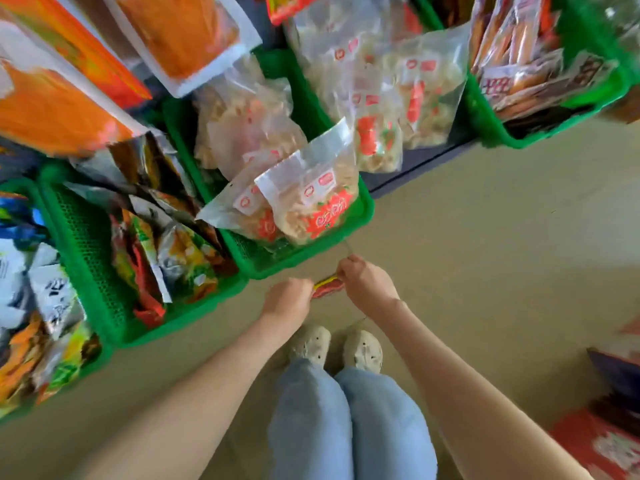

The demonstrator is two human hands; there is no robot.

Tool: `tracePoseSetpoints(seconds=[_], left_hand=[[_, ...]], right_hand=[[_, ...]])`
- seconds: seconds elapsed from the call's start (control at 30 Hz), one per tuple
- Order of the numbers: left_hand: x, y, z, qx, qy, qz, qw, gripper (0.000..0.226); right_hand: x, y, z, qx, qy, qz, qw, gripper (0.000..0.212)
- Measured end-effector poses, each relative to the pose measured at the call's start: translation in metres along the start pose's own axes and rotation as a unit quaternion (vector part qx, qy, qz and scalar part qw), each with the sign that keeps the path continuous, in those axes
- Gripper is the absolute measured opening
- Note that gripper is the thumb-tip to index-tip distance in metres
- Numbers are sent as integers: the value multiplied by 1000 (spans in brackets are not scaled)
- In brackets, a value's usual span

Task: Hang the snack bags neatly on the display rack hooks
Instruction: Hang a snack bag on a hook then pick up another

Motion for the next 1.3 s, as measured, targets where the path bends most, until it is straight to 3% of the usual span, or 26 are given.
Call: tracePoseSetpoints(seconds=[0.13,0.23,0.33,0.53,0.67,0.77,0.93,1.07,1.3], left_hand=[[-56,64,35,35,5,26,999,23],[-71,89,60,77,-10,0,997,28],[-62,82,77,131,-82,-9,988,35],[-8,-18,64,192,-78,73,975,37],[98,-104,43,160,-126,-66,977,47],[181,-175,29,131,-144,-163,967,55],[296,-296,34,131,-142,-277,941,52],[349,-386,87,177,-182,-371,893,37],[363,-543,248,287,-295,-469,782,51]], right_hand=[[-78,64,-12,-2,21,18,1000,20],[-103,90,-2,39,34,29,998,34],[-90,94,18,79,54,33,995,47],[-44,19,28,4,16,117,993,58],[42,-54,77,9,19,133,991,50],[139,-102,141,66,39,54,996,49],[274,-169,269,193,-22,-38,980,47],[339,-211,372,286,-64,-82,953,53],[334,-262,572,445,-88,-69,888,53]])
Point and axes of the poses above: each hand's wrist, its own y-axis towards the middle knuckle, its own x-axis out of the back of the hand, z = x × y, the point moved 8 cm from there along y, towards the middle knuckle, and after that the axes turned 11 degrees about -y, right-handed, at the moved point
